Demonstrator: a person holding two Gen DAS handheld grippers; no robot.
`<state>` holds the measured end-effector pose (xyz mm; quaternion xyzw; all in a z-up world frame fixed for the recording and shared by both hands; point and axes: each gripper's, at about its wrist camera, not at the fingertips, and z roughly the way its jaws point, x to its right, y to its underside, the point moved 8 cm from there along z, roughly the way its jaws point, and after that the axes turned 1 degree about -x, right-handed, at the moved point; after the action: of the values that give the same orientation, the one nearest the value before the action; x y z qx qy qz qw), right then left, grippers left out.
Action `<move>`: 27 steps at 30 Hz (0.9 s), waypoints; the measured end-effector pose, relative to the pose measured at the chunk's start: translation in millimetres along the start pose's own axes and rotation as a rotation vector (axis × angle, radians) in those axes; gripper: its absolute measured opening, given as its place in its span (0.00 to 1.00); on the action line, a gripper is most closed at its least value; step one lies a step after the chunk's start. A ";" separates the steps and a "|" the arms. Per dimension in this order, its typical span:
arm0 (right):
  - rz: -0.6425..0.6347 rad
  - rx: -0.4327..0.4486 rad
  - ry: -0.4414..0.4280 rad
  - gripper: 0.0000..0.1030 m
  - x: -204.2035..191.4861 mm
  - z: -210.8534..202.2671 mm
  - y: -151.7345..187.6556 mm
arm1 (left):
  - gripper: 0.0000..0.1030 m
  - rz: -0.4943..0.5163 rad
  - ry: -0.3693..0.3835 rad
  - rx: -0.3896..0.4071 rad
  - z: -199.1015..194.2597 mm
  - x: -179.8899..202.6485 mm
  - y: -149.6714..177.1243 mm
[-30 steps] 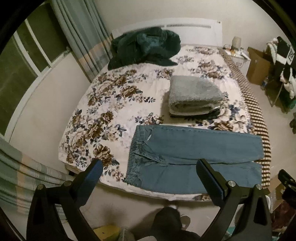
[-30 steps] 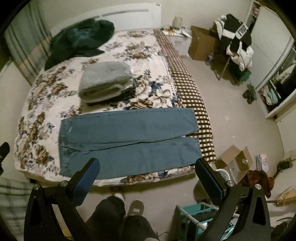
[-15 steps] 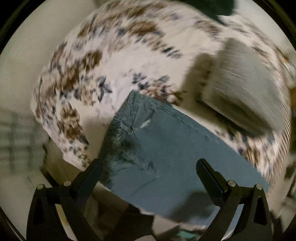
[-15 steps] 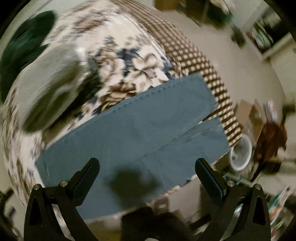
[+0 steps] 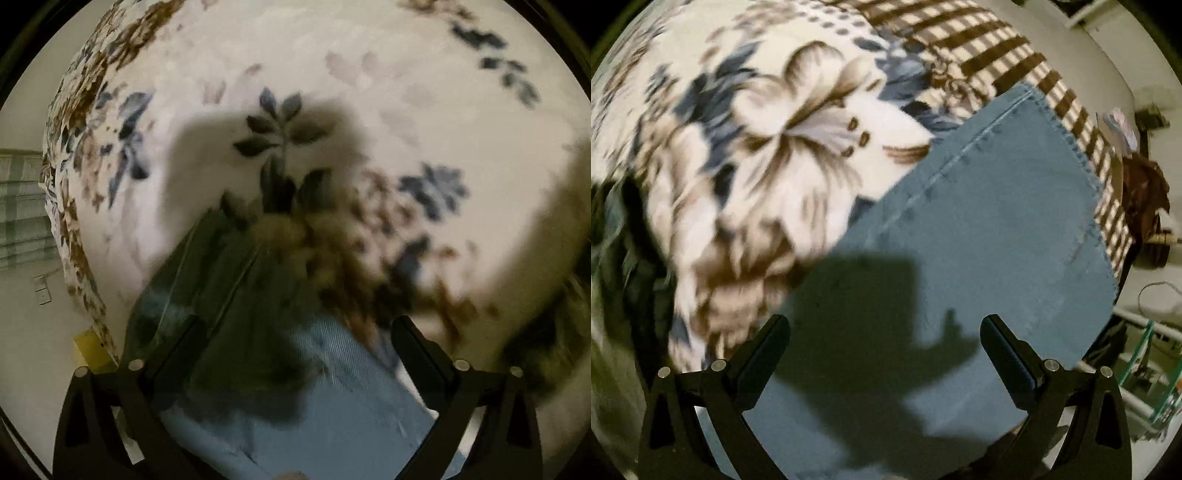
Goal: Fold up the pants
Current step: 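Grasp the jeans waistband with the left tool while the right tool grasps the leg hems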
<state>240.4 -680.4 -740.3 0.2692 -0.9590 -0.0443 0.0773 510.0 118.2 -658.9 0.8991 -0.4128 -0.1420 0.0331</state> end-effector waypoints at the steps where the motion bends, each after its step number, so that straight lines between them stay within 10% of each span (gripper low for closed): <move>1: 0.020 -0.009 -0.005 1.00 -2.3 8.6 -5.9 | 0.71 -0.005 -0.020 0.005 6.0 -2.4 -0.8; 6: 0.065 -0.045 -0.007 0.87 -10.1 37.4 -16.7 | 0.19 -0.002 0.067 0.099 -3.5 -8.6 2.6; 8: 0.060 -0.047 -0.022 0.69 -13.3 42.3 -14.7 | 0.16 -0.009 0.103 0.136 -14.1 -13.1 8.0; 11: 0.031 -0.035 -0.061 0.17 -19.1 43.2 -10.8 | 0.15 0.000 0.148 0.183 -31.8 -23.8 19.2; 20: -0.036 0.059 -0.200 0.07 7.1 -3.3 40.3 | 0.14 0.041 0.305 0.298 -92.8 -99.3 83.4; 27: -0.080 0.083 -0.254 0.07 84.3 -23.5 91.0 | 0.14 0.025 0.330 0.306 -65.5 -189.9 159.4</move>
<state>127.0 -648.1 -695.2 0.3025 -0.9505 -0.0413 -0.0579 294.1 152.5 -524.7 0.8994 -0.4298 0.0715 -0.0348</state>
